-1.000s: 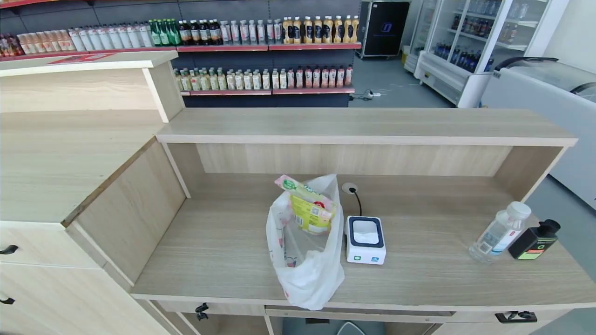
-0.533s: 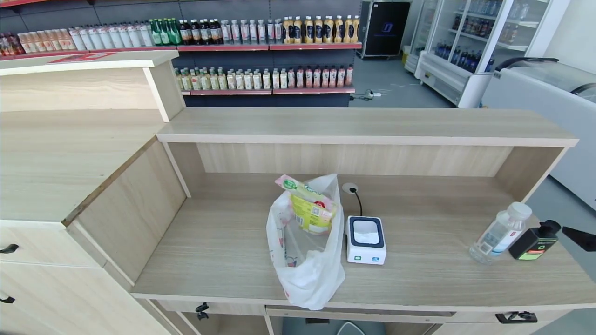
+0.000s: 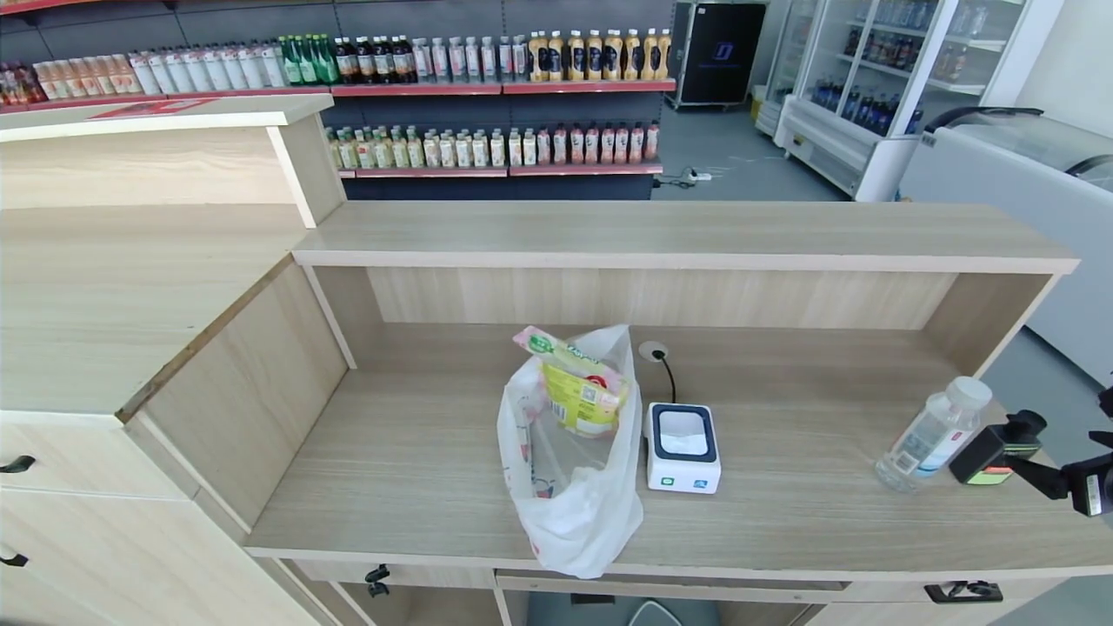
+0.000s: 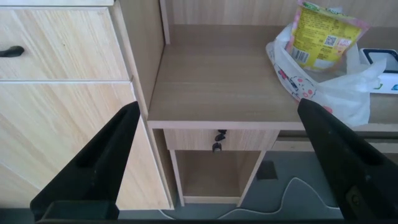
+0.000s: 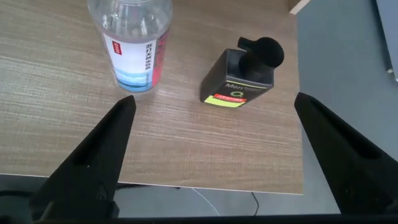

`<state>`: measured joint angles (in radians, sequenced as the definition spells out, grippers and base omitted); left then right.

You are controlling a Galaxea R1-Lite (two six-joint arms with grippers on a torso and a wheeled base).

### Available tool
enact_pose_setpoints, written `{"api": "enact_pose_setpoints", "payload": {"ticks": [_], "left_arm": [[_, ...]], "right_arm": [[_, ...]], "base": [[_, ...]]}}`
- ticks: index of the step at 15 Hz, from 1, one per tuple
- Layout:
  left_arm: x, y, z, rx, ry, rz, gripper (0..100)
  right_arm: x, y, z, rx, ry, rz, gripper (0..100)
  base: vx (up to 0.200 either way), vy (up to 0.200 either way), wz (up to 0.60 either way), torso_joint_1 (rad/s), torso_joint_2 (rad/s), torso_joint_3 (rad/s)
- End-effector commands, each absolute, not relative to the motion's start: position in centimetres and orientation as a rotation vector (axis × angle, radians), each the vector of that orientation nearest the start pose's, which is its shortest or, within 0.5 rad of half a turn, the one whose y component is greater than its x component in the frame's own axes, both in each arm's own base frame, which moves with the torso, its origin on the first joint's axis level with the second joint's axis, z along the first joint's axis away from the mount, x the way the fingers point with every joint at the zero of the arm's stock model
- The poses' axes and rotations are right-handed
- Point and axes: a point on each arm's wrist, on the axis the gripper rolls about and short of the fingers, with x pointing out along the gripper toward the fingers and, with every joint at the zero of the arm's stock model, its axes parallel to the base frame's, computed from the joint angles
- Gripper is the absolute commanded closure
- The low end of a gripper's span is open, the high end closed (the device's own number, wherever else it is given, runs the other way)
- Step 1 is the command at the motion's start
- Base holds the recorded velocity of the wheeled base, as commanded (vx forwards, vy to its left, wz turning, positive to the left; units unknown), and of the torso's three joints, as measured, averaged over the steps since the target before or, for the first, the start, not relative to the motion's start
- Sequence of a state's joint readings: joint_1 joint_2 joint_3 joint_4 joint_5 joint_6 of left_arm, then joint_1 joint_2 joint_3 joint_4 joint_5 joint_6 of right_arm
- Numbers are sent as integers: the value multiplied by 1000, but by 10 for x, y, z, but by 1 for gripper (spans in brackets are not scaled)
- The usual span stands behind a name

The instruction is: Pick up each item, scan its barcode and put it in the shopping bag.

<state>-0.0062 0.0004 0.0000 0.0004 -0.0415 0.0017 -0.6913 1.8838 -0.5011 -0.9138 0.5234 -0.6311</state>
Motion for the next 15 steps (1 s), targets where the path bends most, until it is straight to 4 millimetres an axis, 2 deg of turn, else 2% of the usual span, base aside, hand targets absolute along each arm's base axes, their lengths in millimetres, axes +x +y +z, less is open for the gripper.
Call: {"api": "enact_pose_setpoints", "payload": {"ticks": [1, 9, 15], "left_arm": [[-23, -1, 76, 2, 1, -48, 0], [-23, -1, 76, 2, 1, -48, 0], [-23, -1, 76, 2, 1, -48, 0]], "right_arm": [[236, -175, 68, -331, 446, -11, 0], [274, -163, 50, -368, 377, 104, 0], [289, -156, 31, -371, 378, 149, 0]], "base": [[0, 0, 0, 0, 0, 0], [0, 0, 0, 0, 0, 0], [0, 0, 0, 0, 0, 0]]}}
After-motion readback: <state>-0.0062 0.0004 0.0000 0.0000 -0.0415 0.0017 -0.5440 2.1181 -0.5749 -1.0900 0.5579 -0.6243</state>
